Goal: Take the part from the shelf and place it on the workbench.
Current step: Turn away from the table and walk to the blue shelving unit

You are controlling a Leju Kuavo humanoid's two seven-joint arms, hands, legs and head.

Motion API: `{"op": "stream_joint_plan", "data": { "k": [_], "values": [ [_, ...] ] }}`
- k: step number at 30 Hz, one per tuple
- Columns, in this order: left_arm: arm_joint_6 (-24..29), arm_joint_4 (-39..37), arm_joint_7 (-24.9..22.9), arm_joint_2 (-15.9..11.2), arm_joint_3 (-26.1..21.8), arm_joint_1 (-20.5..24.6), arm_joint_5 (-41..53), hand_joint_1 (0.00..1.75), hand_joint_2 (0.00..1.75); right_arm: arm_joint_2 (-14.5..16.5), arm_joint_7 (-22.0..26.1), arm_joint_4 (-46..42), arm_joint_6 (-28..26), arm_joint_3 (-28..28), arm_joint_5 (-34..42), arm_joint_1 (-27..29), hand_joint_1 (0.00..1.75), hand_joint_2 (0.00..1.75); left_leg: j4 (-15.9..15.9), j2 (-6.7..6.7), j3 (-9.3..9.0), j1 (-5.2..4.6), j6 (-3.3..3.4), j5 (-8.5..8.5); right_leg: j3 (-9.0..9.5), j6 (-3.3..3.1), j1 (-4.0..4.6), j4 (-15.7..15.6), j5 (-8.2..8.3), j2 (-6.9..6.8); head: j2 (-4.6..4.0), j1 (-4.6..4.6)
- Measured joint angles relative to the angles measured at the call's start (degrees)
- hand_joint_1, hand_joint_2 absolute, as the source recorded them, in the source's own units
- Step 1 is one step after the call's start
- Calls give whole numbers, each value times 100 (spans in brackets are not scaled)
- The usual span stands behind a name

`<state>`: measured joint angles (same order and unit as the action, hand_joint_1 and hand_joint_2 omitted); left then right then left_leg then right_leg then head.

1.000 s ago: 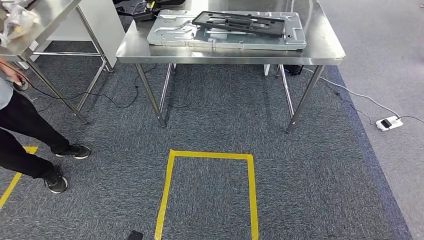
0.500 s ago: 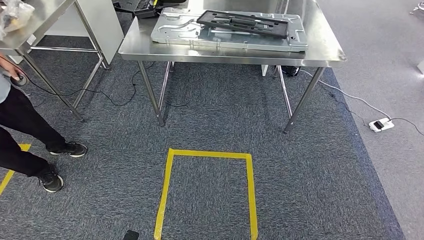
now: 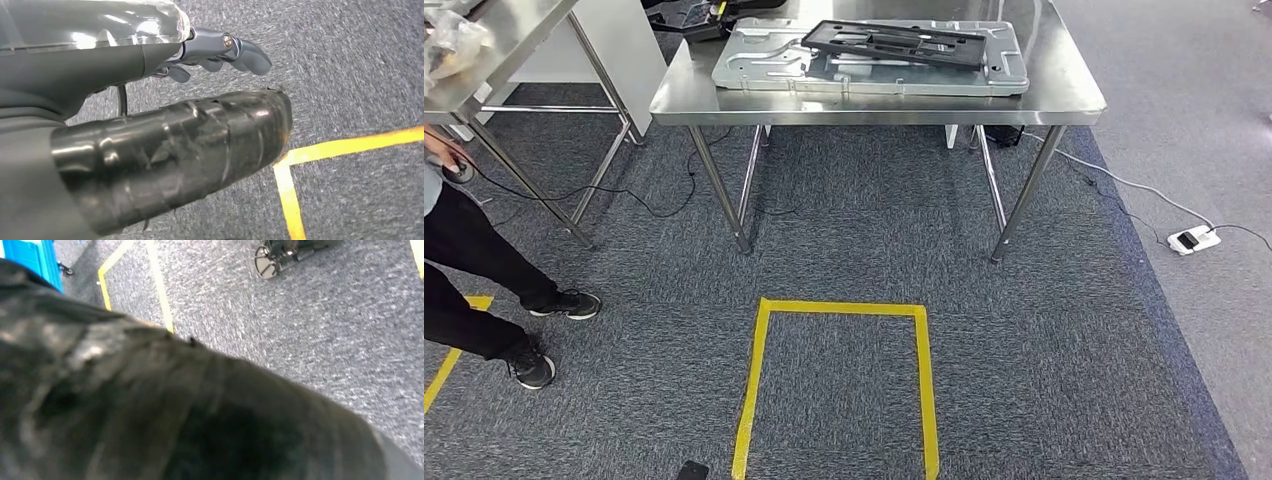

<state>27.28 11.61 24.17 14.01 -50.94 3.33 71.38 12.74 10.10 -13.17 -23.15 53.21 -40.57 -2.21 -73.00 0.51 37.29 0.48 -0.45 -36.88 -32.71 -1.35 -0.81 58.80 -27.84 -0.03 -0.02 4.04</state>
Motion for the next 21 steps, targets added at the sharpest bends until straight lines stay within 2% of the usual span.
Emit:
{"op": "stream_joint_plan", "data": {
  "k": [1, 2, 4, 5, 6, 7, 10, 12, 14, 15, 16, 17, 19, 21],
  "values": [
    [0, 0, -1, 0, -3, -5, 0, 0, 0, 0, -5, 1, 8, 0, -1, 3, 0, 0, -133, 0, 66, 2, -1, 12, -2, 0, 3, 1, 0, 2, 1, 0],
    [0, 0, -2, 0, -6, -9, 0, 0, 0, 0, -10, 2, 18, 0, -1, 6, 0, 0, -51, 0, 24, 2, 10, 134, 3, 0, 5, 3, 1, 7, 1, 0],
    [1, 0, -3, -1, -9, -8, 0, 0, 0, 2, -19, 3, 33, -1, -4, 9, 0, 0, 717, -16, -349, -3, 66, 562, 25, 4, 8, 3, 1, 21, 1, 1],
    [2, 0, -4, -1, -12, -5, 0, 0, 0, 4, -26, 4, 38, -1, -6, 6, 0, 0, 1120, -29, -540, -14, 98, 706, 28, 19, 16, 8, 2, 29, 0, 0],
    [3, 0, -4, -2, -15, -2, 0, 0, 0, 6, -33, 5, 39, -1, -10, 2, 0, 0, 1393, -42, -660, -28, 125, 777, 21, 43, 20, 10, 7, 35, 0, 1],
    [5, 0, -4, -2, -18, 0, 0, 0, 0, 8, -42, 5, 40, -1, -15, -1, 0, 0, 1521, -53, -706, -43, 146, 781, 11, 73, 21, 10, 14, 39, 1, 1],
    [8, 0, -5, 2, -28, -7, -1, 0, 0, 12, -69, 5, 41, -1, -26, -1, 0, 0, 1605, -41, -728, -33, 226, 829, -4, 178, 20, 21, 3, 39, 2, 3],
    [9, 0, -5, 7, -33, -4, -2, 0, 0, 13, -79, 5, 41, -1, -27, 4, 0, 0, 1680, -13, -754, -2, 303, 893, -148, 221, 19, 355, -238, 34, 1, 7],
    [10, 0, -4, 9, -40, -4, -2, 0, 0, 13, -85, 5, 42, -1, -28, 9, 0, 0, 1687, 17, -736, -9, 338, 908, -482, 244, 3, 1079, -630, 33, 1, 8],
    [11, 0, -4, 9, -44, -5, -1, 0, 0, 13, -86, 5, 42, -1, -28, 10, 0, 0, 1680, 29, -728, -13, 340, 906, -634, 258, -2, 1403, -750, 31, 2, 7],
    [11, 0, -4, 9, -46, -7, -1, 0, 0, 13, -88, 5, 42, -1, -28, 13, 0, 0, 1668, 39, -723, -15, 339, 900, -704, 272, -7, 1558, -760, 28, 2, 7],
    [11, 0, -4, 9, -48, -6, -1, 0, 0, 13, -89, 5, 42, -1, -28, 18, 0, 0, 1653, 44, -721, -14, 335, 891, -665, 280, -15, 1496, -659, 23, 2, 7],
    [11, 0, -4, 10, -49, -5, -1, 0, 0, 10, -93, 5, 43, -1, -32, 24, 0, 0, 1600, 46, -723, -12, 306, 850, -313, 276, -33, 809, -276, -21, 1, 8],
    [11, 0, -5, 11, -49, -4, 0, 0, 0, 9, -102, 7, 46, -1, -46, 18, 0, 0, 1518, 51, -705, -37, 247, 793, -20, 240, -21, 198, -73, -70, -1, 5]
  ]
}}
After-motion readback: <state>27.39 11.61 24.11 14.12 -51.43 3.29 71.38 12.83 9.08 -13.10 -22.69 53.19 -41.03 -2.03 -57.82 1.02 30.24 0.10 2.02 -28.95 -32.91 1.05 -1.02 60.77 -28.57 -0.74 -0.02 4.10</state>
